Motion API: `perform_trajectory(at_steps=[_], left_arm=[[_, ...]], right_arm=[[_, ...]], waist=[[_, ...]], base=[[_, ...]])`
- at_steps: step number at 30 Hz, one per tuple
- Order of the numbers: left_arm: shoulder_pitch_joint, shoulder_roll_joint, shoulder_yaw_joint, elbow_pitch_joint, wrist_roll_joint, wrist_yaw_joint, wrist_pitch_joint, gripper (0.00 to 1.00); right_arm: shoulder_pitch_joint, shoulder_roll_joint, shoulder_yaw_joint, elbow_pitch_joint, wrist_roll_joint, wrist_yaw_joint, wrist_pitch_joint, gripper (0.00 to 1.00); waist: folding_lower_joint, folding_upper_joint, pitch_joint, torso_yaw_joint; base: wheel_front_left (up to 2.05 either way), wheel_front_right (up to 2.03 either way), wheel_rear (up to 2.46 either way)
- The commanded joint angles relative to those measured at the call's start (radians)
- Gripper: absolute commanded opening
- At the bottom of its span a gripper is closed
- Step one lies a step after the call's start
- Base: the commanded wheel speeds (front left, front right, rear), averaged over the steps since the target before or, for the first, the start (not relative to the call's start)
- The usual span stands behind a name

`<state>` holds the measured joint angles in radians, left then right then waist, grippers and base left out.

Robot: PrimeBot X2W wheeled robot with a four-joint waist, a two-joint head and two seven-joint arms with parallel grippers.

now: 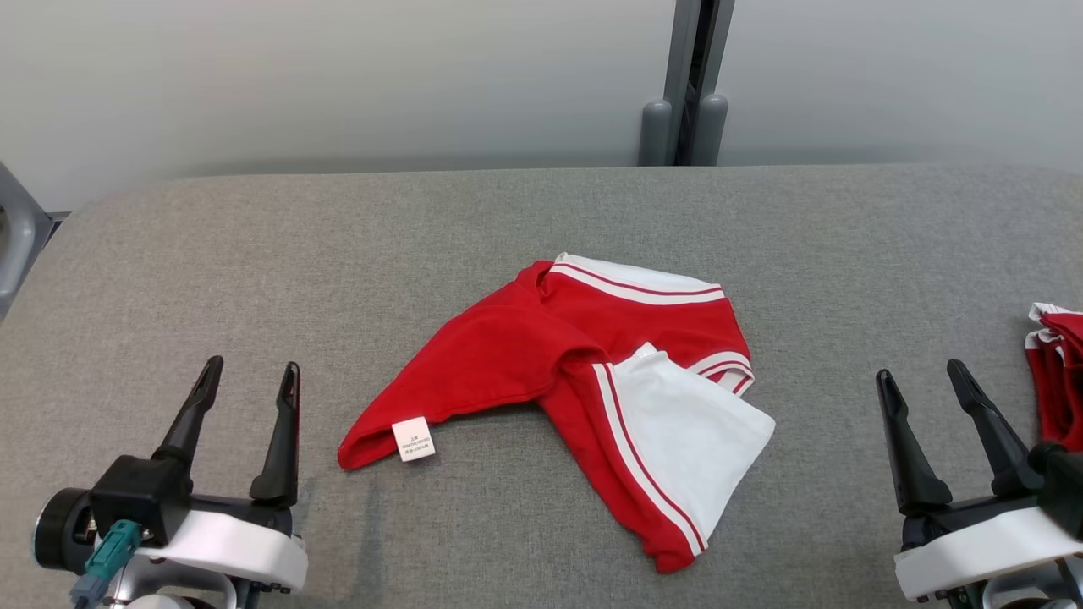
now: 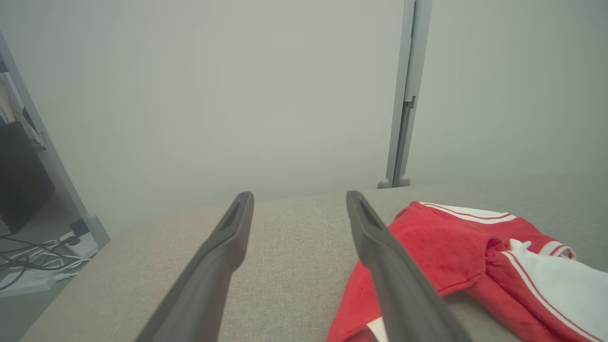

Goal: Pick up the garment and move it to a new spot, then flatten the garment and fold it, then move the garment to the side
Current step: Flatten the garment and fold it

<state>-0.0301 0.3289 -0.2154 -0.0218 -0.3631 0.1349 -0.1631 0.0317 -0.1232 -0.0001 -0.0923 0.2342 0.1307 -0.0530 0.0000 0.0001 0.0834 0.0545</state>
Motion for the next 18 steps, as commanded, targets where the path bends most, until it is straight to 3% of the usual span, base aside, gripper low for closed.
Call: perform_trajectory(at_steps=[1, 9, 18], left_arm=[[-0.023, 0.005, -0.009, 0.003, -0.007, -0.002, 0.012, 1.0], [-0.023, 0.008, -0.081, 0.075, -0.067, -0.066, 0.191, 1.0], [-0.072, 0.008, -0.091, 0.217, -0.109, -0.11, 0.215, 1.0]], right_arm=[[-0.002, -0.001, -0.003, -0.001, 0.003, 0.0, -0.001, 1.0], [-0.028, -0.01, 0.018, -0.003, 0.014, 0.0, 0.004, 1.0], [-0.065, -0.019, 0.035, 0.019, 0.031, 0.0, -0.012, 1.0]], waist=[[0.0, -0.0001, 0.005, -0.001], [0.0, -0.0001, 0.068, -0.02], [0.0, -0.0001, 0.144, -0.053]], base=[[0.0, 0.0, 0.0], [0.0, 0.0, 0.0], [0.0, 0.0, 0.0]])
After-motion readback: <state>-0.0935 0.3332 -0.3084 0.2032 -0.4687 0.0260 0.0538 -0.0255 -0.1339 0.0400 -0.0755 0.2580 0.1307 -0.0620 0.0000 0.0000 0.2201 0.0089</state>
